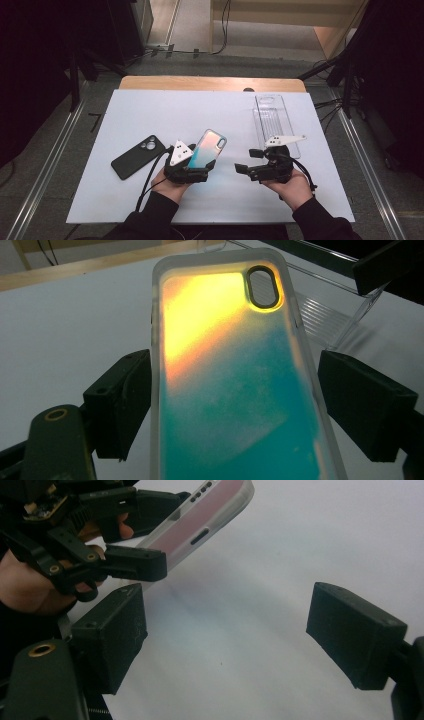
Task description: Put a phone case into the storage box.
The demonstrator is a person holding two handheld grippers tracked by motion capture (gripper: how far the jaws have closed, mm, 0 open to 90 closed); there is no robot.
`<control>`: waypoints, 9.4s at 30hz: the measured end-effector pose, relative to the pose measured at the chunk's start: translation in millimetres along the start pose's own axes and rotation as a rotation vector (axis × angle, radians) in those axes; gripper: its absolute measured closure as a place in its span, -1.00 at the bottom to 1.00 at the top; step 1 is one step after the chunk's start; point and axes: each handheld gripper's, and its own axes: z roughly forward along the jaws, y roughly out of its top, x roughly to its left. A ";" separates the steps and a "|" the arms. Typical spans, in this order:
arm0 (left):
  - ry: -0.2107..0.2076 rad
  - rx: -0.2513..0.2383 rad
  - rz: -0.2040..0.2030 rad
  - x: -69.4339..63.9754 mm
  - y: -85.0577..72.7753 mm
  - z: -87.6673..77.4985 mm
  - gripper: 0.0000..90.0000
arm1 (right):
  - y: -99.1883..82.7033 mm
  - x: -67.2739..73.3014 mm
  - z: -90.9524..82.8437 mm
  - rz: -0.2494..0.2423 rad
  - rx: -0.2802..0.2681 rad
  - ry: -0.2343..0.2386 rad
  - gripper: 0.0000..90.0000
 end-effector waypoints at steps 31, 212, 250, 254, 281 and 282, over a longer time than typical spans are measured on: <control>0.041 -0.127 0.015 -12.2 -4.0 2.1 -0.63 | 47.4 2.2 31.8 0.084 -0.026 0.004 -0.66; -0.172 0.291 -0.276 41.7 71.7 -31.7 0.80 | 30.3 55.7 74.0 -0.124 -0.077 -0.129 -1.00; -0.225 0.247 -0.256 32.0 82.1 -44.7 0.37 | 32.4 43.0 82.5 -0.083 -0.069 -0.169 -0.63; -0.226 0.272 -0.233 33.1 80.2 -44.9 0.21 | 34.6 35.7 77.0 -0.076 -0.080 -0.183 -0.63; -0.335 0.289 0.022 58.1 8.2 -45.0 -0.29 | 51.3 6.4 31.6 -0.126 -0.045 -0.086 -0.63; -0.342 0.292 0.021 58.1 5.7 -46.1 -0.29 | 52.0 5.4 30.1 -0.131 -0.043 -0.088 -0.63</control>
